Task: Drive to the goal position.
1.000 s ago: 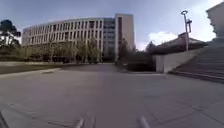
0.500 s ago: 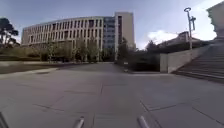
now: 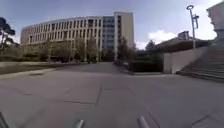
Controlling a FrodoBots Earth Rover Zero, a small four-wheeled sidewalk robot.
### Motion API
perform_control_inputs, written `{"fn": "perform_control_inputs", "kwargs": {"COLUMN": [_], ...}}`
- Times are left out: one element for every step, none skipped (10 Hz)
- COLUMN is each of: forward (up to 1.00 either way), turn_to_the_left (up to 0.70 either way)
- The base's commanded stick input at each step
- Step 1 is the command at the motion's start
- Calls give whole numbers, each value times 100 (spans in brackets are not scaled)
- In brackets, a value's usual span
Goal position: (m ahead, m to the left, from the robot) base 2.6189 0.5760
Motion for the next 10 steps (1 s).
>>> {"fn": "perform_control_inputs", "kwargs": {"forward": [100,100,100,100,100,100,100,100,100,100], "turn_to_the_left": [27,27,13,0,6,19,27,9,0,0]}}
